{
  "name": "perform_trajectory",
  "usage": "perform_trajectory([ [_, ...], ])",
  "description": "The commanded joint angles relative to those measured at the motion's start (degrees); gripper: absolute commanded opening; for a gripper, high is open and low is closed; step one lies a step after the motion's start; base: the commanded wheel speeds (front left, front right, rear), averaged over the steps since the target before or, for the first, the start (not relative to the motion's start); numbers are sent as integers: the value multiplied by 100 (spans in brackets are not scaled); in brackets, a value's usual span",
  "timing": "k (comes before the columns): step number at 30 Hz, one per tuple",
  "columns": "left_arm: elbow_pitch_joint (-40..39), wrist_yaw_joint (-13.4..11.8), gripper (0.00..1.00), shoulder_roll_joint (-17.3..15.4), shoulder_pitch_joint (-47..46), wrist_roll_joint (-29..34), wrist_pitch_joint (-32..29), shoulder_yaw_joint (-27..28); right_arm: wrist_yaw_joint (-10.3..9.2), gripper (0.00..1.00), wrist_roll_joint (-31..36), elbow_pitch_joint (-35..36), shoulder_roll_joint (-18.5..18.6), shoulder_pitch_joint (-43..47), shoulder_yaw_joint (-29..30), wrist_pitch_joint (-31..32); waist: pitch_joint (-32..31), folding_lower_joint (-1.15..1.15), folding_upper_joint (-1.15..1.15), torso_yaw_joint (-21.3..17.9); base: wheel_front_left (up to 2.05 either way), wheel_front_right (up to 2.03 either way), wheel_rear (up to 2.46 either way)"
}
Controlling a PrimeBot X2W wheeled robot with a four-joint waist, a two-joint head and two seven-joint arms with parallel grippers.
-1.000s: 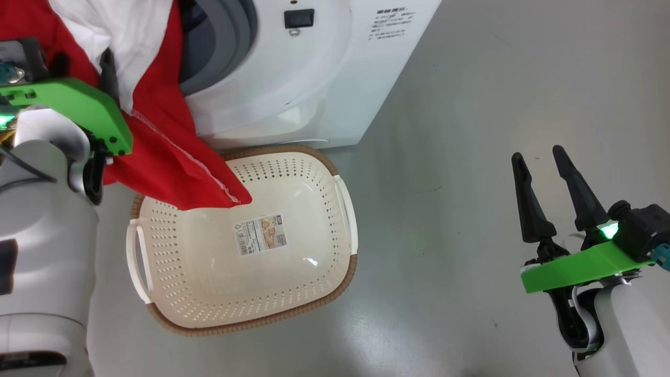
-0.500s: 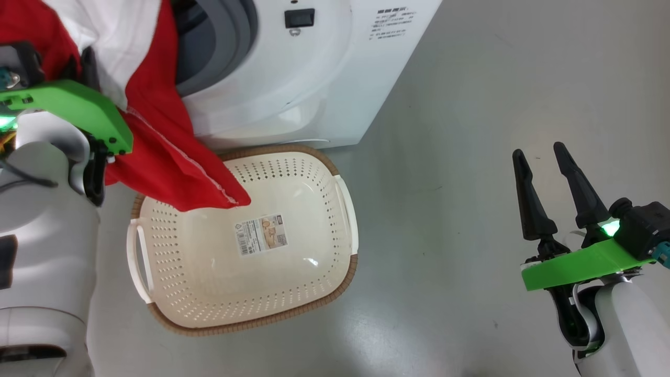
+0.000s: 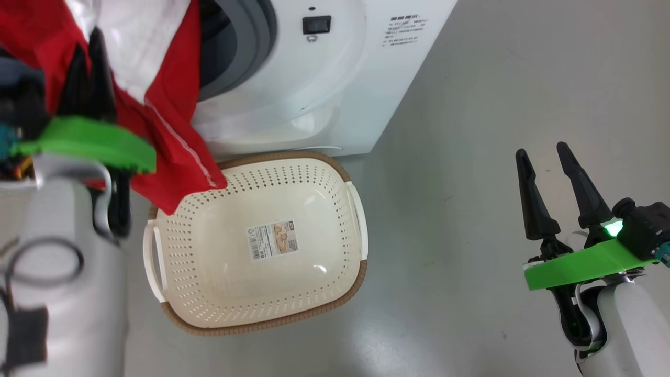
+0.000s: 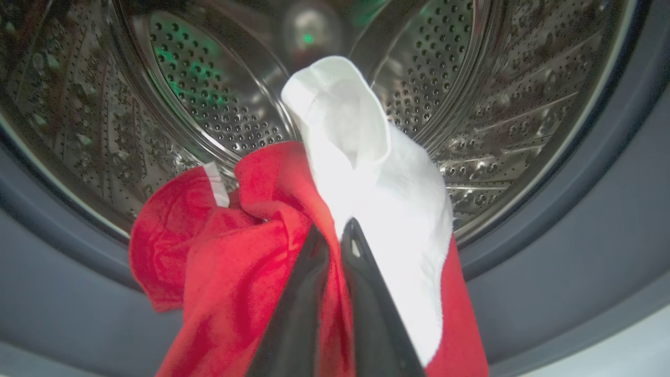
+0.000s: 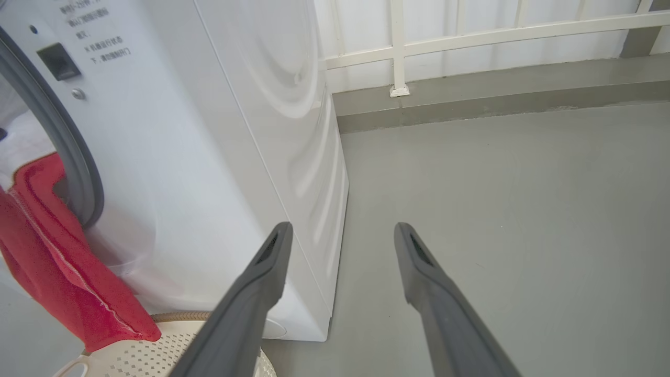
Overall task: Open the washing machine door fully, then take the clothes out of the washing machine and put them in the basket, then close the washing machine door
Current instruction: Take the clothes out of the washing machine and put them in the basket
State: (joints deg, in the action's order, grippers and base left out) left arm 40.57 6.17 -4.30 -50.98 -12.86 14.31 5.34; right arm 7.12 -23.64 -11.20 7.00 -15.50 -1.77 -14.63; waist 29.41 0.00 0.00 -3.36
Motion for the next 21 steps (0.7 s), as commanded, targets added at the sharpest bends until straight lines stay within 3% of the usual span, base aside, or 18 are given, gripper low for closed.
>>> perform_trajectory([
  [1,-672,44,0,-106,460,2,67,243,36,100,43,118,46,105,-91,-37,-50,0,0,20,0,0,0],
  [9,-2079,95,0,128,1789,-30,68,260,36,100,33,91,50,135,-142,-37,-136,0,0,19,0,0,0],
  [21,-2192,-113,0,141,2772,-670,68,-206,36,100,6,70,44,141,-206,-37,-175,0,0,-64,0,0,0],
])
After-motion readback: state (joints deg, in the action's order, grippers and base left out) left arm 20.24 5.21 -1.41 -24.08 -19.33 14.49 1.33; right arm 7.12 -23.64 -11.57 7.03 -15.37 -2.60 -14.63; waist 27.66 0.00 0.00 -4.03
